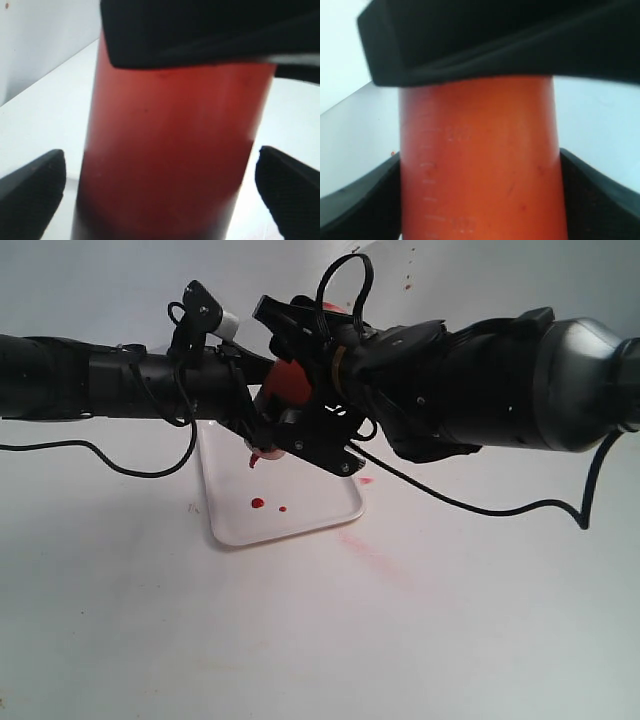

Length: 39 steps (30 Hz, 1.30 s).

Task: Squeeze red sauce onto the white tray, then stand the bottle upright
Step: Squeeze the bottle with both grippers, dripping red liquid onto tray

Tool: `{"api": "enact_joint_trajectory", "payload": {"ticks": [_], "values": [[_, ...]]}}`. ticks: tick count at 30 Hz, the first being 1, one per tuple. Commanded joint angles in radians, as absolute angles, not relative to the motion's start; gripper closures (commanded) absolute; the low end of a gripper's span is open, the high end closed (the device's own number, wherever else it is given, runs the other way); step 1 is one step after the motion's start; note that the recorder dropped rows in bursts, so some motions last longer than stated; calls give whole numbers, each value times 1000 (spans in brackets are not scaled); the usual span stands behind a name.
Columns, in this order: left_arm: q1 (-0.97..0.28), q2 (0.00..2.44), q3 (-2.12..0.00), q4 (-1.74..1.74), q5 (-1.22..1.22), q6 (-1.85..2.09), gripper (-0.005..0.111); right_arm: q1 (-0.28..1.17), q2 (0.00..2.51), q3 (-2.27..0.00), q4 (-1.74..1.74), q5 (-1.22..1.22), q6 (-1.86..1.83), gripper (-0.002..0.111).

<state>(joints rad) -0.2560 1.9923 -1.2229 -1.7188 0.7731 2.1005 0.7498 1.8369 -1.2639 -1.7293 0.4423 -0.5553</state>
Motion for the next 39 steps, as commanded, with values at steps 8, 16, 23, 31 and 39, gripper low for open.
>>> {"api": "enact_joint_trajectory", "payload": {"ticks": [8, 16, 23, 31, 39], "values": [[-259, 1991, -1227, -1656, 724, 2094, 2, 749, 1822, -1282, -1744, 474, -543, 108], [-259, 1991, -1227, -1694, 756, 2094, 2, 749, 1822, -1282, -1744, 479, -543, 108], [-259, 1991, -1227, -1694, 756, 2094, 12, 749, 1822, -1282, -1744, 479, -543, 108], [-259, 1991, -1227, -1695, 760, 2094, 105, 749, 1822, -1282, -1744, 478, -545, 108], [-259, 1991, -1227, -1695, 757, 2094, 101, 749, 1822, -1282, -1744, 478, -545, 108]]}}
